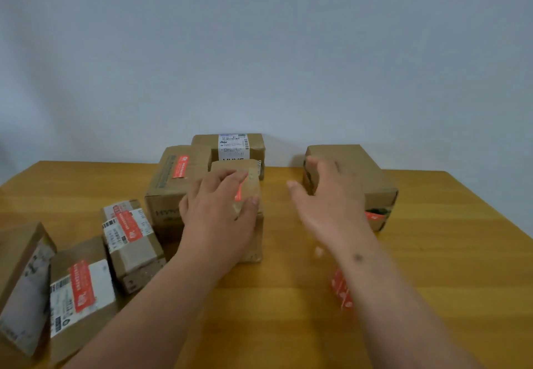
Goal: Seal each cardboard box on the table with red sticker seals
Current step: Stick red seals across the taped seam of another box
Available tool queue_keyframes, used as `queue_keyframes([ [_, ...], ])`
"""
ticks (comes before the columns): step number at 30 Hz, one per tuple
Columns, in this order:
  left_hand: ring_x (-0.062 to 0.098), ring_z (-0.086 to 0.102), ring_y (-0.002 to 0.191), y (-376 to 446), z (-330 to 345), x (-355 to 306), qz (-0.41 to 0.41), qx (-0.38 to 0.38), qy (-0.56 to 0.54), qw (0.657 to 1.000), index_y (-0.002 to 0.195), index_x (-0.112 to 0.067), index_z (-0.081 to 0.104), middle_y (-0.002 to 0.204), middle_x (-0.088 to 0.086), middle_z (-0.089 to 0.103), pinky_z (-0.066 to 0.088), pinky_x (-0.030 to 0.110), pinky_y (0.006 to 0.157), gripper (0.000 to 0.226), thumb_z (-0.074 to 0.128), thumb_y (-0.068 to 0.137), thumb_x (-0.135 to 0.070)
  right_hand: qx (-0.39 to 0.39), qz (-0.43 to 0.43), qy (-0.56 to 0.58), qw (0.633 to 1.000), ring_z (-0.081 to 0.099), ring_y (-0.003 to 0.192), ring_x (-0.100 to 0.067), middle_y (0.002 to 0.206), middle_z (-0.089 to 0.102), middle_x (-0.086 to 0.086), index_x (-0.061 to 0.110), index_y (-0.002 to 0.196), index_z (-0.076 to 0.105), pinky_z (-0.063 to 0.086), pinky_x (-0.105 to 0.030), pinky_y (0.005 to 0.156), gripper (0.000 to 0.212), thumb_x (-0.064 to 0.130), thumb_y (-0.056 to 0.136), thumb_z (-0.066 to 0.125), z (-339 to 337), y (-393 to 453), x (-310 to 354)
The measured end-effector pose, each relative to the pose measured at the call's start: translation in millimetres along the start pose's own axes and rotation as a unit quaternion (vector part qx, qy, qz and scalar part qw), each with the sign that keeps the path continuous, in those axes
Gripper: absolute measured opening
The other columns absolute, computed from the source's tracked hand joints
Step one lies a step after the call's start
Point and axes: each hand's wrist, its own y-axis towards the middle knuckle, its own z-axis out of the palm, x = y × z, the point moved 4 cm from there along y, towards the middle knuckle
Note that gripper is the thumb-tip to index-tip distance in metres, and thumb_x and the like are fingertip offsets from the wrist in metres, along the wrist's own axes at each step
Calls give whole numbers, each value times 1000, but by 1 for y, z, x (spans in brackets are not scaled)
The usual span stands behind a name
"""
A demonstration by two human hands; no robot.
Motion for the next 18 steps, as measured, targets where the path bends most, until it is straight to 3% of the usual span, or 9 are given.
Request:
queue_keyframes([
  [3,3,35,124,-2,15,-27,37,14,-99,994,139,-32,46,136,-15,42,32,27,105,43,51,97,-32,14,85,-100,991,25,138,-32,152,29,-4,29,144,34,28,-49,111,64,55,87,52,-23,20,-40],
  [6,1,43,118,4,42,-51,0,123,-192,974,143,-35,40,137,-17,46,35,16,88,43,45,100,-33,10,172,-75,982,17,142,-36,158,17,-9,22,149,26,24,-52,113,77,54,86,55,-35,31,-87],
  [8,7,46,123,7,65,-62,-86,207,-283,933,146,-36,35,144,-15,43,34,21,89,45,43,101,-35,-1,230,6,973,27,138,-37,154,26,-12,16,148,26,31,-52,110,78,51,86,57,-39,34,-112],
  [10,16,42,132,8,87,-68,-149,255,-320,900,149,-35,28,151,-12,36,33,27,99,50,42,102,-36,5,275,126,953,45,118,-32,135,45,-9,11,141,33,42,-45,95,65,44,90,57,-36,31,-126],
  [13,22,33,140,4,111,-68,-146,306,-308,889,151,-25,26,157,-2,27,32,40,113,52,44,102,-23,33,281,210,936,44,95,-20,113,48,-2,15,133,42,36,-33,78,43,35,97,51,-28,25,-133],
  [15,24,37,138,3,116,-71,-157,291,-318,888,147,-19,36,153,4,36,36,38,109,46,45,101,-18,30,261,233,936,44,97,-18,113,48,0,18,136,42,35,-32,78,42,33,98,51,-26,22,-135],
  [18,21,42,134,1,111,-73,-184,249,-363,879,145,-27,39,148,0,43,37,36,106,44,45,101,-24,17,241,279,929,45,104,-16,125,48,2,24,140,37,37,-32,81,44,28,98,50,-31,15,-133],
])
